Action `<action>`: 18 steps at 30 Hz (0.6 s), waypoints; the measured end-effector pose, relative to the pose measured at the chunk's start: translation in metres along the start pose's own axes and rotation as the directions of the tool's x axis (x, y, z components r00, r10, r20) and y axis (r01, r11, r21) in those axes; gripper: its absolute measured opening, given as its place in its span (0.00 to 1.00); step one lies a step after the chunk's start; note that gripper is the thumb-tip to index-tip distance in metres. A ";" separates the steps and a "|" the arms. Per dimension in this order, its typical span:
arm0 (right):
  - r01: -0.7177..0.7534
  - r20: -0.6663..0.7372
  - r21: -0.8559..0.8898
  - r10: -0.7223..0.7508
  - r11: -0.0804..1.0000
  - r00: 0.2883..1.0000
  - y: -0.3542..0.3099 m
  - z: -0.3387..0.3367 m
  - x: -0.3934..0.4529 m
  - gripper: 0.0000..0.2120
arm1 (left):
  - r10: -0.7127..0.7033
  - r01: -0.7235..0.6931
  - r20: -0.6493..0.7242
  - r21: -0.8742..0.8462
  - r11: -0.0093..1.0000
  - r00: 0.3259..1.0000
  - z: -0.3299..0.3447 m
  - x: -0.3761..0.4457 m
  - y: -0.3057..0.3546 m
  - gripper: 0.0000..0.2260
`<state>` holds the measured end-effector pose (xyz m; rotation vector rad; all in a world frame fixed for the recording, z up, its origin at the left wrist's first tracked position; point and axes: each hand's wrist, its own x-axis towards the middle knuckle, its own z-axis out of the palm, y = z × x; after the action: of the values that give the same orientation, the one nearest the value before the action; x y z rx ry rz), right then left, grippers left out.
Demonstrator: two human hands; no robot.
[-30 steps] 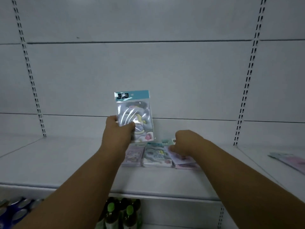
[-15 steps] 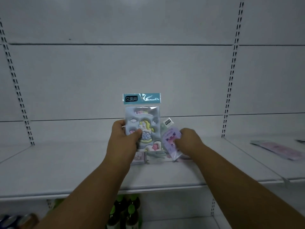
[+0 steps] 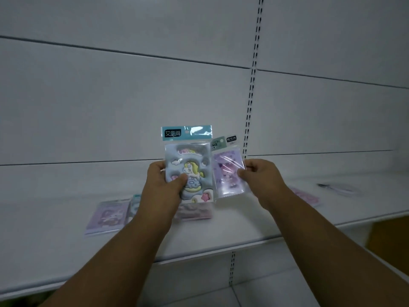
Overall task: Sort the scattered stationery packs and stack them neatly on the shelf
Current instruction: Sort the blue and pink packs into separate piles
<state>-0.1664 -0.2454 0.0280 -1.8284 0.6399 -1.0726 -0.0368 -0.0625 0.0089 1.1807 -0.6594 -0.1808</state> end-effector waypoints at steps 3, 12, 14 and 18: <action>-0.009 -0.046 -0.034 0.007 0.999 0.999 0.020 -0.051 0.013 0.05 | 0.004 -0.004 0.027 0.013 1.000 1.000 0.049 -0.001 -0.013 0.12; -0.142 0.016 -0.222 0.149 0.965 0.989 0.088 -0.190 0.098 0.02 | -0.041 0.040 -0.020 -0.041 0.998 0.999 0.205 -0.008 -0.062 0.13; -0.180 0.052 -0.246 0.198 0.953 0.979 0.101 -0.204 0.117 0.04 | -0.057 0.056 -0.057 -0.026 0.998 0.997 0.228 -0.009 -0.071 0.12; -0.189 0.167 -0.333 0.255 0.924 0.952 0.126 -0.217 0.138 0.11 | -0.065 0.067 -0.121 0.015 0.998 0.991 0.257 -0.015 -0.082 0.12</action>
<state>-0.2869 -0.5050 0.0220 -2.0458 0.9084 -0.6430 -0.1774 -0.2925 -0.0144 1.2225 -0.5176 -0.1583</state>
